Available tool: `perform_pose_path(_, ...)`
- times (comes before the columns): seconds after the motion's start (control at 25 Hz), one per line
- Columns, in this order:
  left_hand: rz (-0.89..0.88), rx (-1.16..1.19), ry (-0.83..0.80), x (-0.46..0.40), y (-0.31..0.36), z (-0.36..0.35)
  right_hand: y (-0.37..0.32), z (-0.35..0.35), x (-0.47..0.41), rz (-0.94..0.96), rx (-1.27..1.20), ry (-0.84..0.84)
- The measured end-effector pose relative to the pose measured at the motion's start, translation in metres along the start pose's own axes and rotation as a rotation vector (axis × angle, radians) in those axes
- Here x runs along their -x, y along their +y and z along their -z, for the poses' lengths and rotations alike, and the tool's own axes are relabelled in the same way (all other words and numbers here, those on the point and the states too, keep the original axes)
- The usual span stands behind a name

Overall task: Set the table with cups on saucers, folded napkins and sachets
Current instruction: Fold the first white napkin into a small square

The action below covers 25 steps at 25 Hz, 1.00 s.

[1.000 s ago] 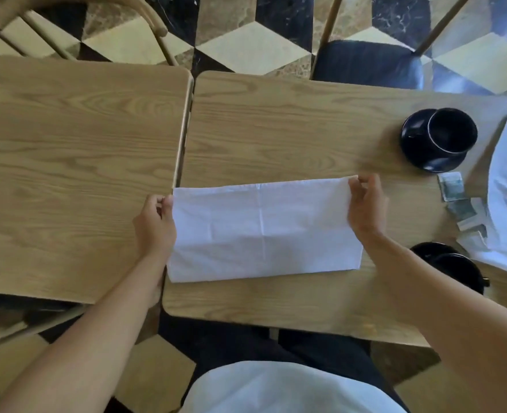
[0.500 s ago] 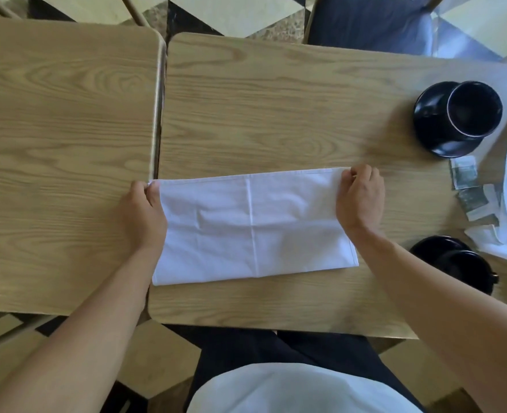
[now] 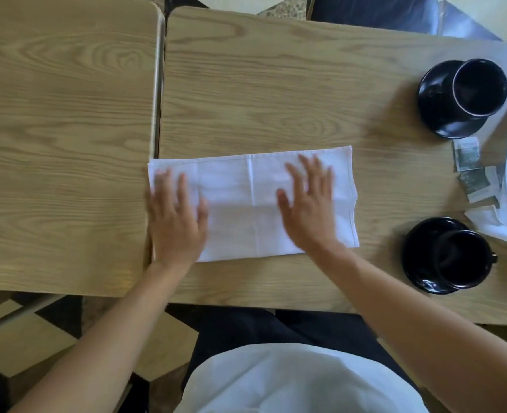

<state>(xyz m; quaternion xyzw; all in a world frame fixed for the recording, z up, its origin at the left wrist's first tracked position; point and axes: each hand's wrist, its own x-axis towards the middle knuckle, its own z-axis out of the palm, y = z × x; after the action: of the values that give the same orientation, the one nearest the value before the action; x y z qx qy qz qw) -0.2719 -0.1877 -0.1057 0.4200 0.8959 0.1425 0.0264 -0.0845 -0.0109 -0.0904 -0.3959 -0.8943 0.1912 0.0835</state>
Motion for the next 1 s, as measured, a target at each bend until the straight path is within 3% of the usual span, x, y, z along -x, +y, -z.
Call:
perform_pose_path(0.12, -0.198, -0.038, -0.231, 0.033, 0.034, -0.016, -0.049, -0.034, 0.027, 0.211, 0.042, -0.196)
perform_pose_path(0.24, -0.105, -0.136, -0.315, 0.038, 0.030, -0.030, -0.038, -0.053, 0.034, 0.188, 0.135, -0.263)
perform_pose_path(0.4, -0.082, -0.209, -0.241, 0.051, -0.002, -0.036, 0.026, -0.045, 0.047, 0.228, 0.275, -0.220)
perform_pose_path(0.6, -0.074, -0.235, -0.227, 0.064, -0.030, -0.029, 0.082, -0.019, 0.062, 0.000, 0.300, -0.218)
perform_pose_path(0.76, -0.067, -0.222, -0.260, 0.059, -0.022, -0.022, 0.087, -0.008, 0.064, -0.060, 0.281, -0.266)
perform_pose_path(0.88, -0.027, -0.148, -0.247, 0.057, -0.014, -0.016, 0.076, -0.004, 0.056, -0.037, 0.248, -0.198)
perform_pose_path(1.0, -0.148, -0.108, -0.202, 0.027, 0.018, -0.025, 0.051, -0.012, 0.019, 0.051, 0.195, -0.138)
